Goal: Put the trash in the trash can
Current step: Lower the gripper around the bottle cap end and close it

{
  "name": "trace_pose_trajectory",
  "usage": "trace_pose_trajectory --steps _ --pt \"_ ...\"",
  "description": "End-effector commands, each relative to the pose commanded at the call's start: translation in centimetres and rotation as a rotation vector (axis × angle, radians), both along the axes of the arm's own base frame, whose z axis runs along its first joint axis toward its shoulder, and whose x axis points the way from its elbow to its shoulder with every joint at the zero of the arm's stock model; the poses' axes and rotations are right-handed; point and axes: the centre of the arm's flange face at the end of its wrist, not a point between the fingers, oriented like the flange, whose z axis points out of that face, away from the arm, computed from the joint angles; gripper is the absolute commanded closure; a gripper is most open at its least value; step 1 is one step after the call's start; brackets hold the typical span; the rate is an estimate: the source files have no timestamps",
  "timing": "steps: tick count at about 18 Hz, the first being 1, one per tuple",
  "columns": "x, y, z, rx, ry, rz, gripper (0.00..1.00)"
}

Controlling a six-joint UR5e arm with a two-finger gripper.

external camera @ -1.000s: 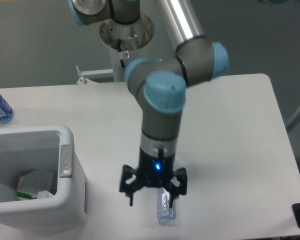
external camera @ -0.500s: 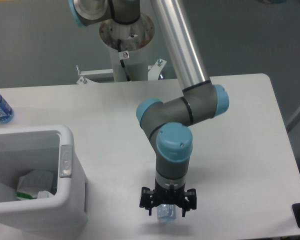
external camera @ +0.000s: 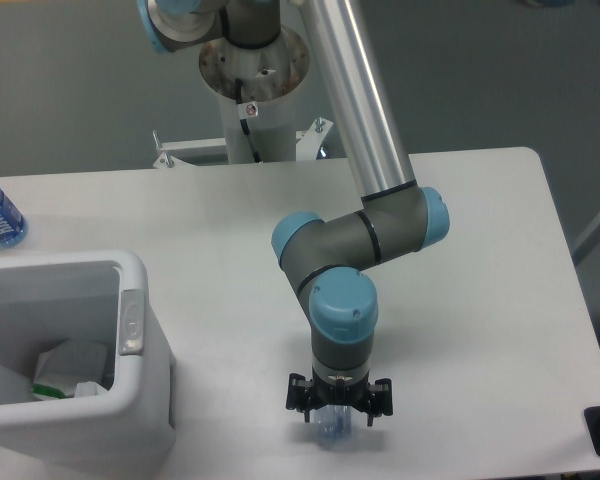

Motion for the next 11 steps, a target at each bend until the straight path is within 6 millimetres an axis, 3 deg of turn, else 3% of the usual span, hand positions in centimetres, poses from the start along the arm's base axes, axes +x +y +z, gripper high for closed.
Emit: trace_pose_trajectory --steps 3,7,11 --pt "0.26 0.22 -0.4 -0.012 0.003 -0.004 0.01" --pt "0.66 0.14 -0.38 -0.015 0.0 -0.007 0.27" --pt "0.9 0.21 -0.14 -0.014 0.002 -0.013 0.36"
